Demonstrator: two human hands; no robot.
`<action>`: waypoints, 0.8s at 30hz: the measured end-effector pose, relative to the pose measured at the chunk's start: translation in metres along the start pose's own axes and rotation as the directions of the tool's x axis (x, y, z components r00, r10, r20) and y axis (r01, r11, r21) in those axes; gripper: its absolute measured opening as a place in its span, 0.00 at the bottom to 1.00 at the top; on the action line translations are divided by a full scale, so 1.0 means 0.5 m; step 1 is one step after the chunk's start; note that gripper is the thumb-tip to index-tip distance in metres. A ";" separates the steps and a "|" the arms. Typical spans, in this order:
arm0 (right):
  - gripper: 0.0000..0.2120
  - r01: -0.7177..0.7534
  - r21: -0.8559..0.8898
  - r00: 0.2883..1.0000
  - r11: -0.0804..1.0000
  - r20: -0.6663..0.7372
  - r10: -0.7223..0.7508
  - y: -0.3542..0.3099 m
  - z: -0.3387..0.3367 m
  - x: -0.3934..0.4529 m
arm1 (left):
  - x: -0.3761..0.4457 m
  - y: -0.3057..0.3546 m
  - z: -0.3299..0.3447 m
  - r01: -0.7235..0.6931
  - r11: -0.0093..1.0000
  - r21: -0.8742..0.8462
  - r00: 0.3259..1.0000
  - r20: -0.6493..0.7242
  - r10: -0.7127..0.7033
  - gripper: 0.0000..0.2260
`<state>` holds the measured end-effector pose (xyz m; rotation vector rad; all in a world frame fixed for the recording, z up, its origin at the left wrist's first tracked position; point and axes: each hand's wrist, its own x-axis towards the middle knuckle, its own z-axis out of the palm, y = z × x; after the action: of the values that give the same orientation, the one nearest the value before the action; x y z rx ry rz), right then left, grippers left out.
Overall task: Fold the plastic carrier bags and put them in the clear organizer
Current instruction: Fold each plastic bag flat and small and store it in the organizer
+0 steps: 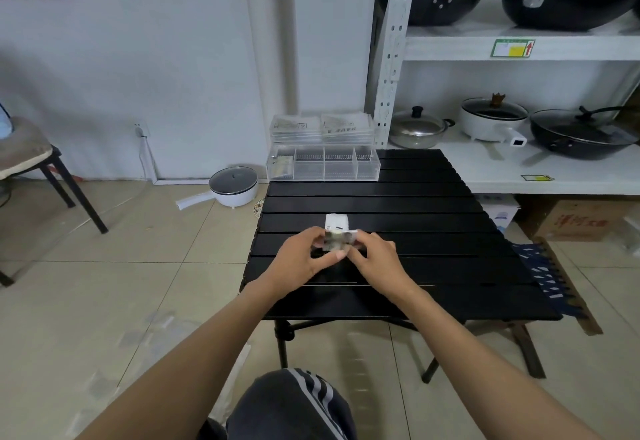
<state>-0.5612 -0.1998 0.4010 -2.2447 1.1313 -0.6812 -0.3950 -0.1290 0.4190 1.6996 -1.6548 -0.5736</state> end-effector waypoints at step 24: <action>0.22 -0.248 -0.160 0.945 0.955 -0.256 0.203 -0.032 0.051 0.045 | 0.100 0.001 0.040 0.299 0.954 0.022 0.927 -0.244 -0.285 0.13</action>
<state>-0.5243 -0.2042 0.3974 -2.1789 1.6059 -0.7891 -0.4052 -0.1815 0.4133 1.9915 -1.2697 -0.4399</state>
